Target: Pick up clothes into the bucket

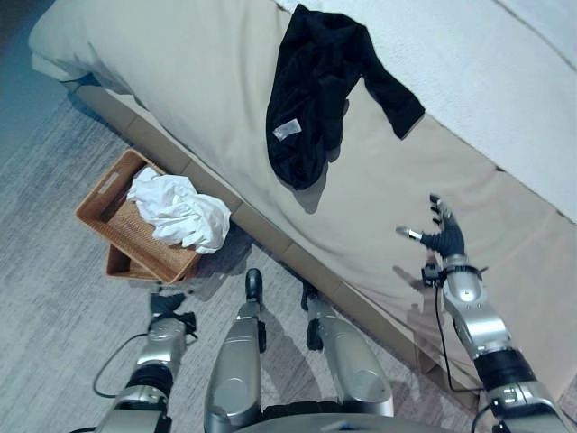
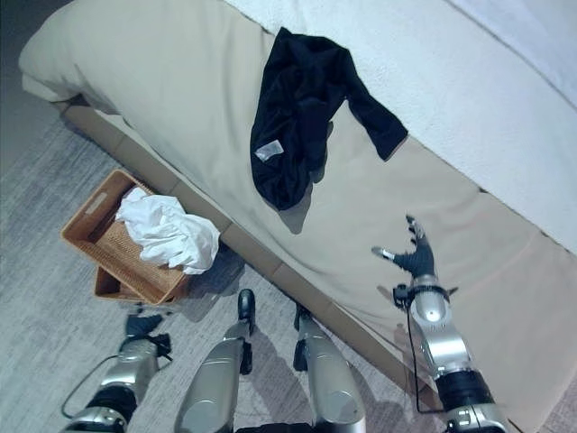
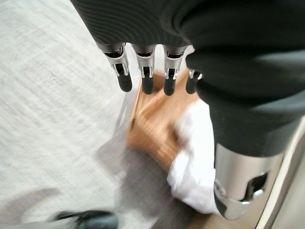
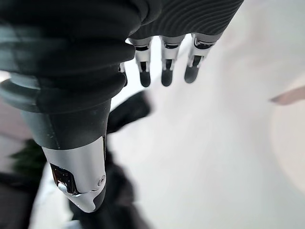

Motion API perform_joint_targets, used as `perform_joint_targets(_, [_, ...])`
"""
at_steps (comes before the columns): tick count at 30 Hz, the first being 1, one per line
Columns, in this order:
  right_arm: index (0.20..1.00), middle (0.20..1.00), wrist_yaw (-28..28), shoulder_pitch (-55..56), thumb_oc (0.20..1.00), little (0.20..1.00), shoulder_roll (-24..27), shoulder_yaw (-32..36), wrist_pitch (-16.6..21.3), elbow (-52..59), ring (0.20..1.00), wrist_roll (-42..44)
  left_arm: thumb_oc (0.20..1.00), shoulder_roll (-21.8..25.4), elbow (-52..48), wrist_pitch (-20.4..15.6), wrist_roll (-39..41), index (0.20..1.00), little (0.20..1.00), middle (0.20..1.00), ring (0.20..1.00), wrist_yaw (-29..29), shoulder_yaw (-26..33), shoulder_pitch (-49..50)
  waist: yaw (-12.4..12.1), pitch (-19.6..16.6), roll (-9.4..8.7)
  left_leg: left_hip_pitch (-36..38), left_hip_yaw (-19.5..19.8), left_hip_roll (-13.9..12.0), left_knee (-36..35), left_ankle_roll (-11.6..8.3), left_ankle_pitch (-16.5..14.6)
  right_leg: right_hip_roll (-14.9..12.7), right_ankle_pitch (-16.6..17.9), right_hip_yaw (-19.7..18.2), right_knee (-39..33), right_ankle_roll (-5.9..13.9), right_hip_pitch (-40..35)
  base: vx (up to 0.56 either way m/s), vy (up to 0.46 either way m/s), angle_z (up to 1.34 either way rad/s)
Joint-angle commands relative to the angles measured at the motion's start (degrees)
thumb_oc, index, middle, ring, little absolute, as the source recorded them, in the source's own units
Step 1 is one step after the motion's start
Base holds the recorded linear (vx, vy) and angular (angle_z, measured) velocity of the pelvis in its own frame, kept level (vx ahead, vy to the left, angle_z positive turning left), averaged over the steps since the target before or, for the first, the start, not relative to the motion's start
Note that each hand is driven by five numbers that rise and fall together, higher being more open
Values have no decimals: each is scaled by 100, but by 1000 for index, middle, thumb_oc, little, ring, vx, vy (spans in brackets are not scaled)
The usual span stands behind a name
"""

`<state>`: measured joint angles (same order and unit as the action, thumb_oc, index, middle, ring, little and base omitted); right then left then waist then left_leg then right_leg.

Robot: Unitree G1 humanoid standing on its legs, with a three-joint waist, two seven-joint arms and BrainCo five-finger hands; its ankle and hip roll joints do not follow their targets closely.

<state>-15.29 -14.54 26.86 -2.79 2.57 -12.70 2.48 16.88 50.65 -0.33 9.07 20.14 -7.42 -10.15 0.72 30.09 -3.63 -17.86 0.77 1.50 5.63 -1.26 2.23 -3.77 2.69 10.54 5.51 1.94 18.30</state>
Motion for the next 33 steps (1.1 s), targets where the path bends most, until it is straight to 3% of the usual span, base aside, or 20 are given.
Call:
perform_joint_targets(1, [1000,1000,-345,-457,1000,1000,758,-73,224,381,1000,-595,1000,37,-167,-63,-930,1000,1000,1000,1000,-374,-496,401,-92,-378,307,-230,210,126,298,167,-37,-565,-573,78,1468,169,648,-25,-146,50])
perform_joint_targets(6, [1000,1000,-501,-1651,1000,1000,960,-693,20,-298,1000,-757,1000,157,-560,-117,-1322,1000,1000,1000,1000,-543,-1242,482,-236,-249,511,-318,399,132,308,160,50,-625,-769,253,1876,112,833,-18,-131,29])
perform_joint_targets(11, [1000,1000,-729,-2942,1000,1000,1417,-1309,-194,-1158,1000,-1161,1000,189,-764,-157,-1192,1000,1000,1000,1000,-331,-1336,522,-317,-75,590,-581,475,91,540,126,32,-606,-881,256,2152,55,1080,-20,-106,10])
perform_joint_targets(15, [1000,1000,-897,-3988,1000,1000,1537,-1797,-410,-1924,1000,-1224,1000,171,-1074,-191,-634,1000,1000,1000,1000,32,-1172,717,-404,-29,641,-1370,530,129,1434,131,-236,-583,-1058,196,2707,-53,1641,4,-85,12])
perform_joint_targets(16, [1000,1000,-893,-4131,1000,1000,1565,-1896,-462,-1996,1000,-1267,1000,186,-1165,-204,-512,1000,1000,1000,1000,80,-1142,818,-426,-29,633,-1428,551,137,1671,130,-489,-563,-1265,114,2913,-14,1700,71,-51,16])
perform_joint_targets(19, [1000,1000,-937,-4460,1000,1000,1521,-2034,-462,-2213,1000,-1183,1000,191,-1272,-222,-325,1000,1000,1000,1000,162,-1045,949,-457,-29,637,-1802,511,134,2158,173,-688,-544,-1372,29,3253,-38,2037,17,0,4])
perform_joint_targets(22, [1000,1000,-1023,-5013,1000,1000,1340,-2087,-452,-2795,1000,-560,1000,143,-1285,-251,-43,1000,1000,1000,1000,320,-1089,1062,-553,-29,643,-2547,512,176,2963,262,-960,-557,-1550,-7,3864,-67,2710,-29,10,-21])
perform_joint_targets(27, [1000,1000,-1190,-5690,1000,1000,1470,-2253,-504,-3829,1000,98,1000,123,-1308,-296,279,1000,1000,1000,1000,475,-1194,1082,-627,-29,709,-3269,603,283,3218,251,-922,-681,-1641,58,4289,-67,3389,-28,-11,11])
perform_joint_targets(33, [1000,1000,-1251,-6147,1000,1000,1795,-2661,-591,-4728,1000,139,1000,152,-1498,-354,464,1000,1000,1000,1000,615,-1330,1133,-765,-29,787,-3757,638,376,3221,257,-817,-828,-1654,116,4491,-80,3871,-3,12,17])
